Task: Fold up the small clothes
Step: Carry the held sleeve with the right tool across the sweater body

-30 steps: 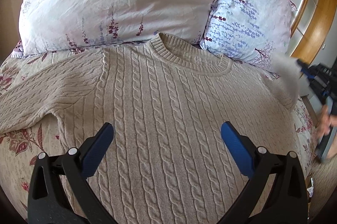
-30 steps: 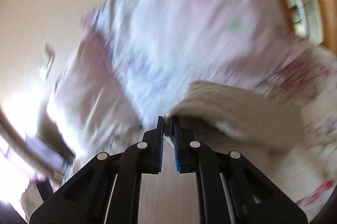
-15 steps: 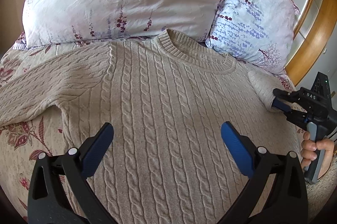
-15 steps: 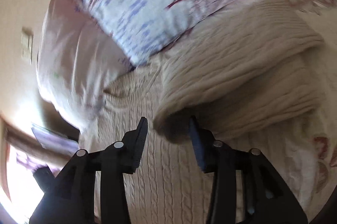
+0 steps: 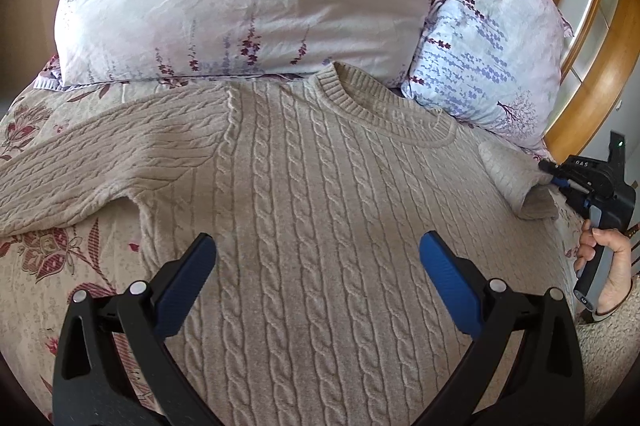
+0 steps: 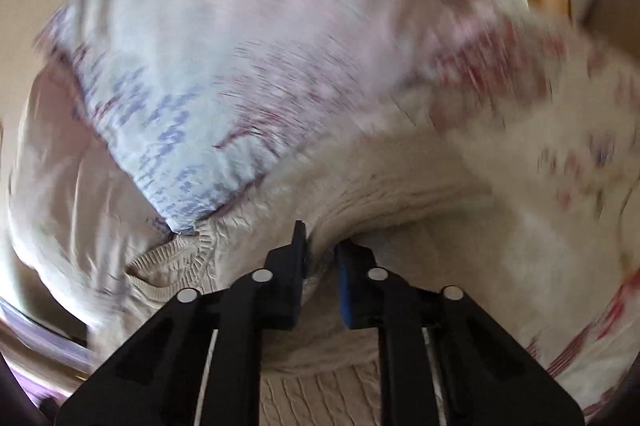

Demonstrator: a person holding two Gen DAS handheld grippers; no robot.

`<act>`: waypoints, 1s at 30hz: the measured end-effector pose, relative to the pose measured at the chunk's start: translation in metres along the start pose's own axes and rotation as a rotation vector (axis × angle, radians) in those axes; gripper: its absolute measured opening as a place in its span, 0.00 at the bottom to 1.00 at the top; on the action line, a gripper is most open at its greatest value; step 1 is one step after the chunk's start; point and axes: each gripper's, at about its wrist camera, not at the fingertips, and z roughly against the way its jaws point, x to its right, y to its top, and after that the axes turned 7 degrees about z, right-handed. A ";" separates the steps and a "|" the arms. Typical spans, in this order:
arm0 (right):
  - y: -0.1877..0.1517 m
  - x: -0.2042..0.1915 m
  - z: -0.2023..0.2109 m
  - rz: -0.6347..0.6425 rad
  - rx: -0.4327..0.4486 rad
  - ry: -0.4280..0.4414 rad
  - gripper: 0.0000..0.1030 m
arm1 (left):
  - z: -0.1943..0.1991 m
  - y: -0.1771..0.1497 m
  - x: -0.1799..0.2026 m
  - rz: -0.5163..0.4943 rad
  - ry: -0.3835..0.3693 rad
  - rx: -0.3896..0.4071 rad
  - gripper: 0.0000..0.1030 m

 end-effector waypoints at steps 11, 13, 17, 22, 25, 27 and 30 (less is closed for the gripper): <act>-0.038 -0.151 0.009 0.503 0.010 0.228 0.11 | 0.003 0.006 -0.023 0.167 -0.132 -0.023 0.98; -0.059 -0.172 -0.010 0.563 -0.117 0.296 0.20 | 0.004 0.006 -0.025 0.182 -0.134 -0.013 0.98; -0.078 -0.164 -0.020 0.514 -0.243 0.356 0.47 | 0.004 0.008 -0.025 0.199 -0.165 -0.010 0.98; -0.061 -0.081 -0.002 0.153 -0.259 0.434 0.47 | -0.011 0.020 -0.020 0.235 -0.225 -0.053 0.94; -0.057 -0.013 0.012 -0.107 -0.222 0.395 0.45 | -0.032 0.030 -0.014 0.269 -0.254 -0.118 0.76; -0.060 0.021 0.017 -0.216 -0.194 0.334 0.43 | -0.046 0.035 -0.009 0.290 -0.268 -0.161 0.67; -0.058 0.049 0.018 -0.313 -0.169 0.272 0.42 | -0.065 0.039 -0.002 0.316 -0.240 -0.202 0.60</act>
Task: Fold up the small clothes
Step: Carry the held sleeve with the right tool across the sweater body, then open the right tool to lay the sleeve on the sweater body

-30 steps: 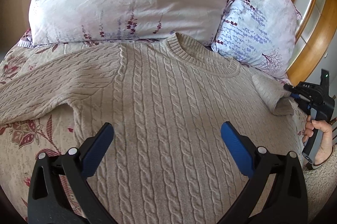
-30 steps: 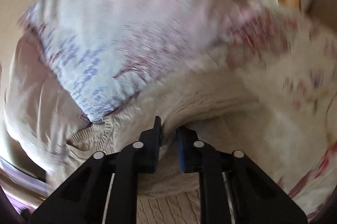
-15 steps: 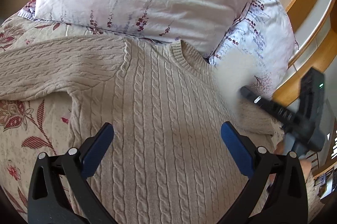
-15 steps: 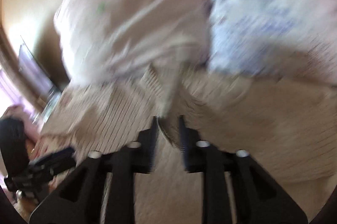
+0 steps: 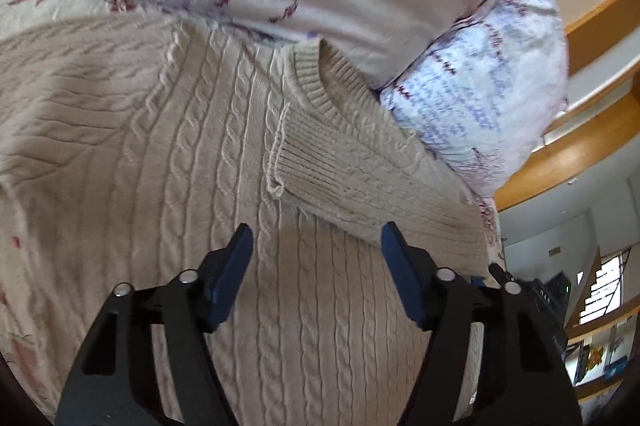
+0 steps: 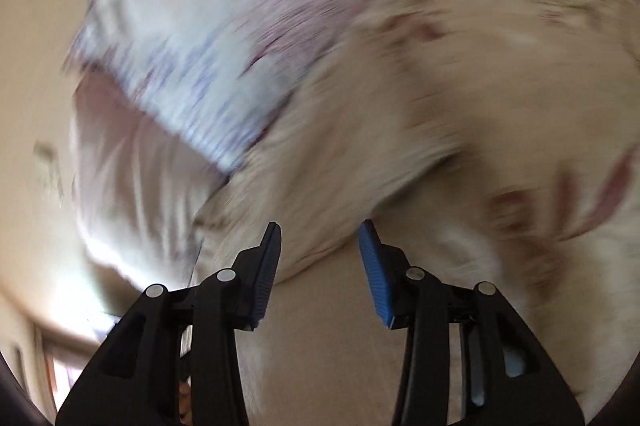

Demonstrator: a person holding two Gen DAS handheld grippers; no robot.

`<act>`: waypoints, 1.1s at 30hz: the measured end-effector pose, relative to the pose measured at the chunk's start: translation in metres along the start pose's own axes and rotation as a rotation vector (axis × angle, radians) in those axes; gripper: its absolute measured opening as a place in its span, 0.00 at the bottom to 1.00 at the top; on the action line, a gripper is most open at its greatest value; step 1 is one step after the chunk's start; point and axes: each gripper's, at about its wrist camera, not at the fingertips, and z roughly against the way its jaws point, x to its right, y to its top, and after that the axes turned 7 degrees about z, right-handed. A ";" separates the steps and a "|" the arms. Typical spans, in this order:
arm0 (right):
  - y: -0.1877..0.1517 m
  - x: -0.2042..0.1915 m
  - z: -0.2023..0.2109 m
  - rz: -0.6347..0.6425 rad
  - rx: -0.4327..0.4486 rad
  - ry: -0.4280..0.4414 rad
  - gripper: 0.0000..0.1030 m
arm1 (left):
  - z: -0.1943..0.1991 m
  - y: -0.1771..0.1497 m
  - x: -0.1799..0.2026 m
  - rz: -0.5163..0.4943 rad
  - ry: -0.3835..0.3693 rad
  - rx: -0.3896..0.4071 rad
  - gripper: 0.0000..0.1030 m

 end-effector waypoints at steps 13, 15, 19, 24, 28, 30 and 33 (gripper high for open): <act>0.008 -0.027 0.016 0.164 0.208 -0.054 0.08 | -0.025 0.024 0.006 0.041 0.020 0.027 0.07; 0.005 -0.032 0.013 0.181 0.203 -0.084 0.08 | -0.017 0.026 0.002 0.027 0.049 0.061 0.06; 0.000 -0.014 -0.003 0.145 0.143 -0.171 0.08 | -0.020 0.024 -0.010 0.036 0.076 0.034 0.07; -0.005 -0.006 -0.009 0.129 0.132 -0.216 0.08 | -0.024 0.022 -0.008 0.006 0.104 0.036 0.11; -0.010 -0.011 -0.002 0.145 0.124 -0.238 0.25 | -0.010 0.020 -0.012 0.020 0.088 0.033 0.26; -0.014 -0.016 0.007 0.182 0.146 -0.260 0.38 | 0.009 0.016 -0.020 0.027 0.075 0.044 0.42; -0.020 -0.022 0.017 0.223 0.170 -0.266 0.56 | 0.043 0.009 -0.041 0.050 0.040 0.068 0.44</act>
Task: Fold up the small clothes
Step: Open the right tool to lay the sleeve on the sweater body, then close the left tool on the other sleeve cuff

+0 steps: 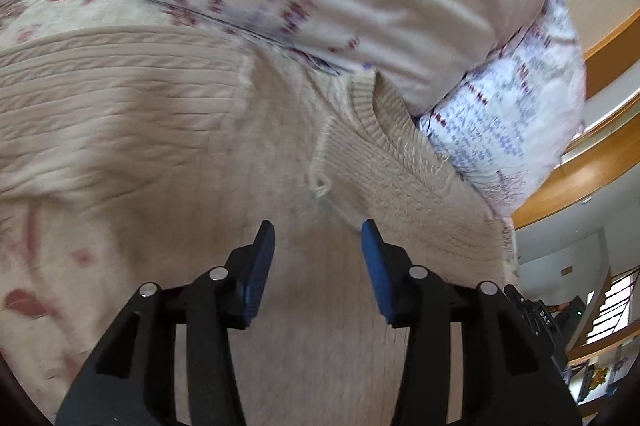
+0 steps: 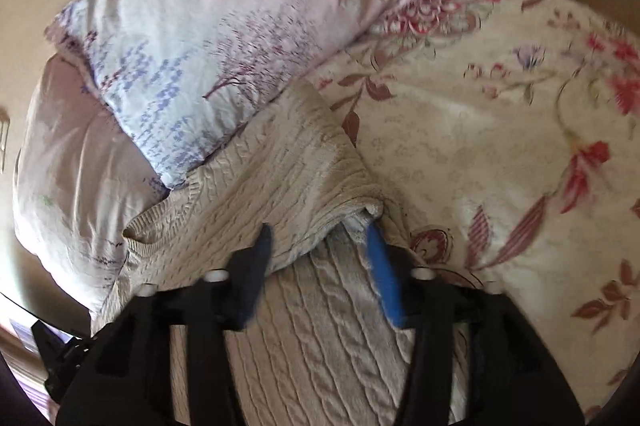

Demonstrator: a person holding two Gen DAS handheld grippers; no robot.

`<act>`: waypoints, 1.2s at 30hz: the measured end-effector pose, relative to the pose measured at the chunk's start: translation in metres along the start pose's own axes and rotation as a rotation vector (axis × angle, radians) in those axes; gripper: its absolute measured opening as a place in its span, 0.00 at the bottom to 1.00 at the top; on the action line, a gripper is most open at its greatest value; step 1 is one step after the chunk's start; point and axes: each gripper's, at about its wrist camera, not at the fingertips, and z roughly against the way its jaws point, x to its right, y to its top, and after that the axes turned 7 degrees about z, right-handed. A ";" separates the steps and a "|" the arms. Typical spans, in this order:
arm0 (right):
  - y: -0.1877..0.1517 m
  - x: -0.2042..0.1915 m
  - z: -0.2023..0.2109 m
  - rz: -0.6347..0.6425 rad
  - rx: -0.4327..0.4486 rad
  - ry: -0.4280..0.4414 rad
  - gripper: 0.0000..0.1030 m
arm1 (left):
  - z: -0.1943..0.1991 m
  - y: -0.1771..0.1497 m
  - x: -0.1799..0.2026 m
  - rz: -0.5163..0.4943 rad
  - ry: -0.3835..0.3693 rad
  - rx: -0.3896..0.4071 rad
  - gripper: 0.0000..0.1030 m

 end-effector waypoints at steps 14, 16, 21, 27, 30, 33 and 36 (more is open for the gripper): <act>-0.018 -0.044 0.010 0.144 -0.031 0.115 0.63 | 0.109 -0.018 -0.160 0.391 0.103 0.231 0.40; -0.021 -0.047 0.009 0.155 -0.044 0.127 0.63 | 0.114 -0.013 -0.177 0.459 0.106 0.260 0.38; -0.025 -0.051 0.009 0.170 -0.058 0.136 0.65 | 0.116 -0.004 -0.206 0.592 0.081 0.322 0.22; -0.026 -0.050 0.007 0.177 -0.066 0.145 0.67 | 0.117 0.003 -0.222 0.667 0.022 0.350 0.09; -0.026 -0.050 0.007 0.182 -0.069 0.153 0.67 | 0.119 0.009 -0.213 0.637 0.016 0.378 0.07; -0.025 -0.048 0.008 0.181 -0.068 0.161 0.67 | 0.126 0.019 -0.193 0.573 0.010 0.416 0.06; -0.025 -0.047 0.009 0.181 -0.064 0.167 0.67 | 0.135 0.029 -0.166 0.494 -0.052 0.454 0.05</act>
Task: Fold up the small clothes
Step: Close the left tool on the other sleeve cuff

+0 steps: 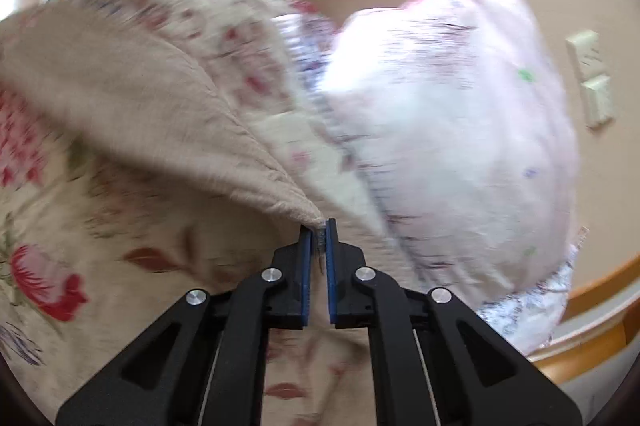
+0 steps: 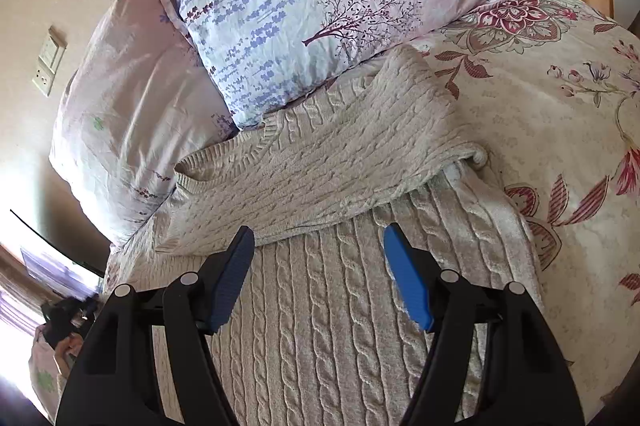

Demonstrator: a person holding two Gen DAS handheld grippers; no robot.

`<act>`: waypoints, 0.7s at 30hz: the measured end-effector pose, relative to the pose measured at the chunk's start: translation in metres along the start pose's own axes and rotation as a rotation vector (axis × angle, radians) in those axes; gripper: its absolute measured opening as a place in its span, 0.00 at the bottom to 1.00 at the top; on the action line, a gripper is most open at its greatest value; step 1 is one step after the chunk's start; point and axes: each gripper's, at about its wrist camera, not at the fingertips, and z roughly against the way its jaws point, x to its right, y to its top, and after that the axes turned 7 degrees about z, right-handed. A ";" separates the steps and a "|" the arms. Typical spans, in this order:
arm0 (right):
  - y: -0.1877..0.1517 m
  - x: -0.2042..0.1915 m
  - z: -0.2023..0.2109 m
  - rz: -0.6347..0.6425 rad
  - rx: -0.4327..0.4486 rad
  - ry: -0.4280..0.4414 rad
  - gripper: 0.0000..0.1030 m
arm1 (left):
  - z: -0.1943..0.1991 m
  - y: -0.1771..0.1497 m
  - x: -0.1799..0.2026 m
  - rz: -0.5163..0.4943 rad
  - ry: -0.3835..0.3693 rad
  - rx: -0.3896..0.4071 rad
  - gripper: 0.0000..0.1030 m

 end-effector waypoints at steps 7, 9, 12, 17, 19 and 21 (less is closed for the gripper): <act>0.001 0.001 -0.002 0.004 -0.009 0.017 0.67 | -0.003 -0.041 0.085 -0.181 -0.246 -0.054 0.05; 0.000 0.001 -0.002 0.007 -0.011 0.019 0.67 | -0.012 -0.066 0.112 -0.241 -0.331 -0.097 0.05; -0.001 0.002 -0.003 0.008 -0.017 0.020 0.67 | -0.034 -0.115 0.141 -0.328 -0.409 -0.195 0.05; -0.004 0.006 -0.005 0.000 -0.037 0.021 0.67 | -0.090 -0.177 0.134 -0.349 -0.311 -0.370 0.05; -0.005 0.007 -0.006 0.001 -0.040 0.016 0.67 | -0.105 -0.185 0.125 -0.314 -0.288 -0.418 0.05; -0.005 0.007 -0.007 0.001 -0.043 0.015 0.67 | -0.113 -0.189 0.119 -0.294 -0.276 -0.455 0.06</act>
